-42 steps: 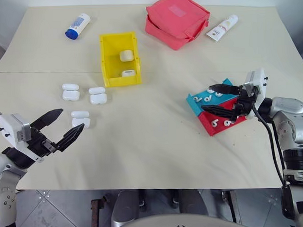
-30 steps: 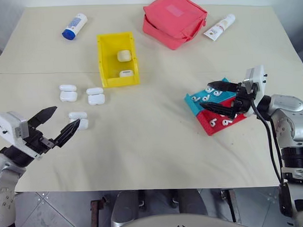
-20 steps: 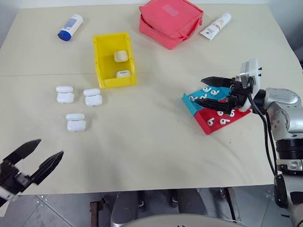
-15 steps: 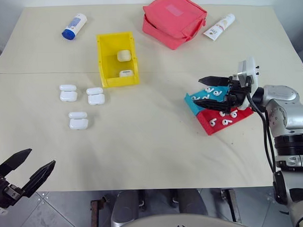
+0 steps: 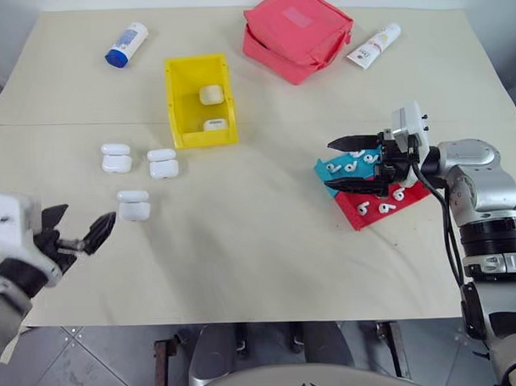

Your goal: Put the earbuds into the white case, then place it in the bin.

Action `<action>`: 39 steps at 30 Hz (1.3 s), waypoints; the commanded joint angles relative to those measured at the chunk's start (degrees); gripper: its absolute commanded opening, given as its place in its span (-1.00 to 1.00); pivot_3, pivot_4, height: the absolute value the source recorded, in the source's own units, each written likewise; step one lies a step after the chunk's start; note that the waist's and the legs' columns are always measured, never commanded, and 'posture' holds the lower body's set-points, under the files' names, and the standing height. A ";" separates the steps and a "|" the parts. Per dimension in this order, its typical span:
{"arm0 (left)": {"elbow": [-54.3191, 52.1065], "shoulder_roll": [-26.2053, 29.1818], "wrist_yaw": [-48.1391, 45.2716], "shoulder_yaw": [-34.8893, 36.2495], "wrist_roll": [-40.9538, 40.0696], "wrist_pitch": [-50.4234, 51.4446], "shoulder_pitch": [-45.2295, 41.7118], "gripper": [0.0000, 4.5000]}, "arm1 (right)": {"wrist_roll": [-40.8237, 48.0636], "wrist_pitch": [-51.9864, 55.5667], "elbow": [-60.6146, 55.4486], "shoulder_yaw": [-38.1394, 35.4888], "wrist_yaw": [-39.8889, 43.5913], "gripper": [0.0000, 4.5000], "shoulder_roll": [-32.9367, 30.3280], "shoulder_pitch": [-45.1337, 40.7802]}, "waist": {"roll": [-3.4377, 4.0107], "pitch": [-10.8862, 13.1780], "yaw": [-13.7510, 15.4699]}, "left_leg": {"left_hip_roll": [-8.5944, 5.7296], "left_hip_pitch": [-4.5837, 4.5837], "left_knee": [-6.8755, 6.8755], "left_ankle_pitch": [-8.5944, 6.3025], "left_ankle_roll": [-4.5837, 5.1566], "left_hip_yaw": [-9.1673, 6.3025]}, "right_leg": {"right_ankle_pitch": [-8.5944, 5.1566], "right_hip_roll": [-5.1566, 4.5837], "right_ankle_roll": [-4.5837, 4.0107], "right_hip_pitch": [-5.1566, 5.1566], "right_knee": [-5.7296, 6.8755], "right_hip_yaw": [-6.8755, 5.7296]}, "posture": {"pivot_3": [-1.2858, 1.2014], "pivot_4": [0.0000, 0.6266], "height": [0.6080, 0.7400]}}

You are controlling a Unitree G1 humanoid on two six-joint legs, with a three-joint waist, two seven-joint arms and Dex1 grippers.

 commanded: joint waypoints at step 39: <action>22.90 23.29 67.75 -35.74 -64.06 0.22 -27.28 1.00 | -0.61 1.71 -7.05 -1.31 -0.98 0.99 -3.37 4.74 | -0.10 0.21 0.18 | -0.10 -0.05 0.10 0.19 -0.28 -0.37 | -0.03 0.97 -0.03 -0.01 0.09 1.24 | 0.03 -0.52 1.00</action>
